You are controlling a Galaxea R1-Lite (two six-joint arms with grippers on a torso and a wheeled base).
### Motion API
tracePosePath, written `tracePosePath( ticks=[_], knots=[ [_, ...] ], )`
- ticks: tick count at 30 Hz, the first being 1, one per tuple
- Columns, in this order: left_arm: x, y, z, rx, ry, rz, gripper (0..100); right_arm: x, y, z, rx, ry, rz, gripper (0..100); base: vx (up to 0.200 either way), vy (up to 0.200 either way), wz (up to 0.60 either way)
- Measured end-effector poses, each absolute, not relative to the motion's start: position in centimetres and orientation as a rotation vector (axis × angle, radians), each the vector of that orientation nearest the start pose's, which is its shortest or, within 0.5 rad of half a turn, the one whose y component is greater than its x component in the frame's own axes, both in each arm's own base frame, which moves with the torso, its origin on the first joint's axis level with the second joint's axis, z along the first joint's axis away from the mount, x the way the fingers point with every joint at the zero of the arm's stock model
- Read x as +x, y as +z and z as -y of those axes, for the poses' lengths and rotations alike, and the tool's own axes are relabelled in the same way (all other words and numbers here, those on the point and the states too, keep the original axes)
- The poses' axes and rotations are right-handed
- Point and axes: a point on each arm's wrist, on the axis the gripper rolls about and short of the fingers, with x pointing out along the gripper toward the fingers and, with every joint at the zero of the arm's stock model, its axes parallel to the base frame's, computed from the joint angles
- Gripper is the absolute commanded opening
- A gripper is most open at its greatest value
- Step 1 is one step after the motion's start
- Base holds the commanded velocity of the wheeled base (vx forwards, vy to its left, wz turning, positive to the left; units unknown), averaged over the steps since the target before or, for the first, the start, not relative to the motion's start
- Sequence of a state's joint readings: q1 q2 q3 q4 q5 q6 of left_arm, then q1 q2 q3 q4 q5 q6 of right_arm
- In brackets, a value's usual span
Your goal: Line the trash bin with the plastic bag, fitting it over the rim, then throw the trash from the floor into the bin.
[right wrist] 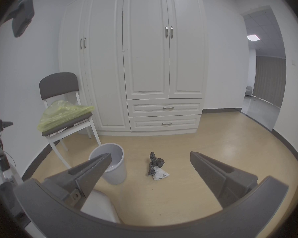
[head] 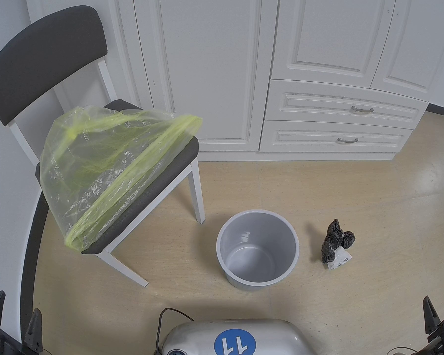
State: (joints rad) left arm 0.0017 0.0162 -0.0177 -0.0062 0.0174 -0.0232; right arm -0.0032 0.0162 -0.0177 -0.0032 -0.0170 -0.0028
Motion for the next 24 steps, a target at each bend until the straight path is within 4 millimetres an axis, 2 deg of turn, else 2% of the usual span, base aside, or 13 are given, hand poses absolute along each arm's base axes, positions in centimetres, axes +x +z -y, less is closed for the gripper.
tracePosePath(
  ticks=[24],
  knots=[
    [-2.29, 8.12, 0.06, 0.029, -0.024, 0.007, 100, -2.29, 8.1, -0.01, -0.02, 0.001, 0.004, 100, 0.0, 0.0, 0.0]
  ],
)
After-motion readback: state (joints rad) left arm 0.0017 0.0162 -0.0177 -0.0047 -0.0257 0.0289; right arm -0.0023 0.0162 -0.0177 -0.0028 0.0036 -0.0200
